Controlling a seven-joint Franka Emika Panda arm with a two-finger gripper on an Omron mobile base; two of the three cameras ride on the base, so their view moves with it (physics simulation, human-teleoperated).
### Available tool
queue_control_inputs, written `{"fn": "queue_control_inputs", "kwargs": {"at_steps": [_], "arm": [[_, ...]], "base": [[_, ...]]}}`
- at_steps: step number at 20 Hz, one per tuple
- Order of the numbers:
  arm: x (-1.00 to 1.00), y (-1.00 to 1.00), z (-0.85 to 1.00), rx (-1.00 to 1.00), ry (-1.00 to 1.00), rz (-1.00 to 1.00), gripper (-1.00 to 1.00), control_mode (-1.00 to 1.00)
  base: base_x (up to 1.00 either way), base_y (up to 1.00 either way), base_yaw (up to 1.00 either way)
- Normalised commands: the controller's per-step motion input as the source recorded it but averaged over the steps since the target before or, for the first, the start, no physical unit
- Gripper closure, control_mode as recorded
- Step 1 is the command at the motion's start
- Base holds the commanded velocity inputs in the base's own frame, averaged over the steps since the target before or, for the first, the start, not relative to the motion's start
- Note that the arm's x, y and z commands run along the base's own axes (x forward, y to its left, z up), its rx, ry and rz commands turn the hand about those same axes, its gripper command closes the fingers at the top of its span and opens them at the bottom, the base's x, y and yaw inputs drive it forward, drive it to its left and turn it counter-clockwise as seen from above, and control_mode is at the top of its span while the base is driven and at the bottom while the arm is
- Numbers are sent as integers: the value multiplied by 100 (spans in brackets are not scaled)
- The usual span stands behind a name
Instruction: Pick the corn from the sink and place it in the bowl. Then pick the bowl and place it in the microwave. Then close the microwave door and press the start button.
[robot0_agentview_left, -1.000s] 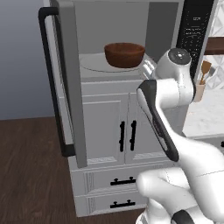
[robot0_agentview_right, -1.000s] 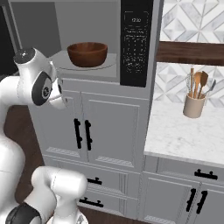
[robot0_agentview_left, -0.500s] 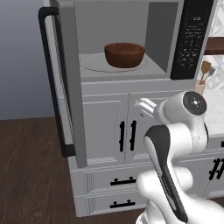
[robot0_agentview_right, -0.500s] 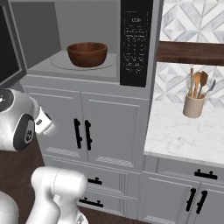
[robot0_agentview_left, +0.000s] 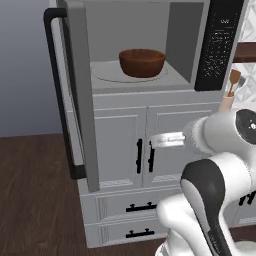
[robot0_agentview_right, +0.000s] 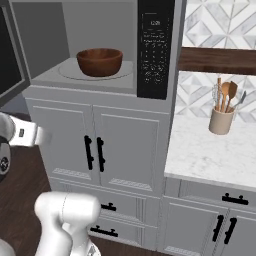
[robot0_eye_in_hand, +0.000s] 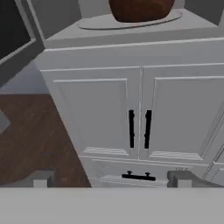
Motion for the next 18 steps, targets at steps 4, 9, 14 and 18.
{"fn": "queue_control_inputs", "kwargs": {"at_steps": [4,9,14,18], "arm": [[-65,0,5,-60,-23,71,-100,-100],[-97,11,6,-53,-25,33,-100,-100],[-99,11,0,-48,-26,19,-100,-100],[-52,52,-9,-43,-16,12,-100,-100]], "base": [[0,0,0],[0,0,0],[0,0,0],[0,0,0]]}}
